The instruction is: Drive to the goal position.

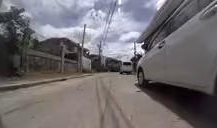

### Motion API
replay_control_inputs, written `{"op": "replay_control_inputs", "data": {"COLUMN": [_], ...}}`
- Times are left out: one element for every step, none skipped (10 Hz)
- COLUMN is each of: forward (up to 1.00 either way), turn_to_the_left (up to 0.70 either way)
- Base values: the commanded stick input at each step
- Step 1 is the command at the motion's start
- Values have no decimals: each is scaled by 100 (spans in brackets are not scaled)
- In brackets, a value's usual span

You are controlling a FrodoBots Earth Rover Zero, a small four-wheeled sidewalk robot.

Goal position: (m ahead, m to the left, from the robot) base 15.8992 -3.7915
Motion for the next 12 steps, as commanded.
{"op": "replay_control_inputs", "data": {"forward": [50,50,50,50,50,50,50,50,50,50,50,50], "turn_to_the_left": [0,0,0,0,0,-17,-41,-50,-50,-50,-50,-29]}}
